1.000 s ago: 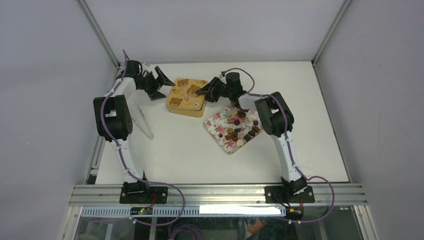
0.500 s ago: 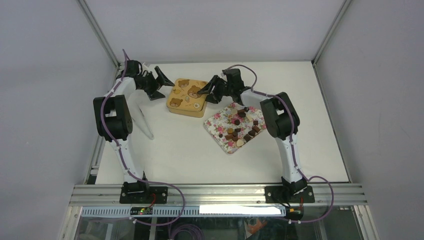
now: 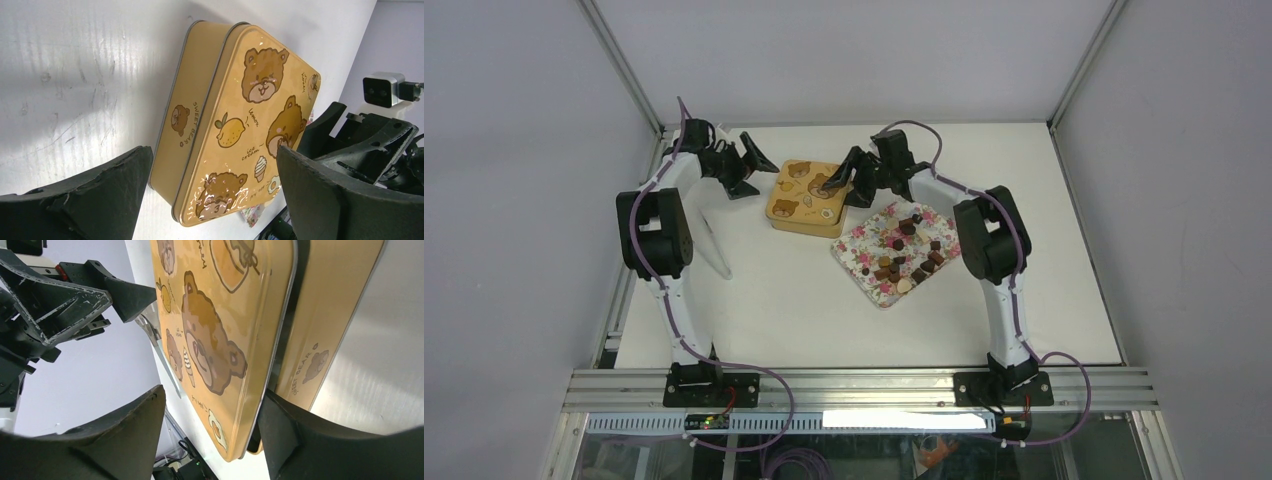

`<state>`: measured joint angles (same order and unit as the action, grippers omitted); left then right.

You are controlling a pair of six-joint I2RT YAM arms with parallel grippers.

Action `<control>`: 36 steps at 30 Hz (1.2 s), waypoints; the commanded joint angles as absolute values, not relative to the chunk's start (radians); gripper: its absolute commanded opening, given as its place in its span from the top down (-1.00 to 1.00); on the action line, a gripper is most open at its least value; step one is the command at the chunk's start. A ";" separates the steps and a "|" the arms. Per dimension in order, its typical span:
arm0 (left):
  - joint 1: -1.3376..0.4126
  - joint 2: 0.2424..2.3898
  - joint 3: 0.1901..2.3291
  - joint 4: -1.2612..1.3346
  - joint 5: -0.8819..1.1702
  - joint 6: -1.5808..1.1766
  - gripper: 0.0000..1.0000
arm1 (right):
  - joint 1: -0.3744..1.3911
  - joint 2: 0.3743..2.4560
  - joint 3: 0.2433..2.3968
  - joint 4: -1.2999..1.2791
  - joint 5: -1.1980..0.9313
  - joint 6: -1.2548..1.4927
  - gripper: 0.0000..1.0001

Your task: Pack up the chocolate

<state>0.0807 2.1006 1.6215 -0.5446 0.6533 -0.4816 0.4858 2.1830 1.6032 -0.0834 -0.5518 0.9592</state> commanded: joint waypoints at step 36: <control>0.018 2.099 1.675 -0.526 0.685 -0.435 -0.97 | 0.491 2.142 1.882 -0.620 -0.335 0.709 -0.74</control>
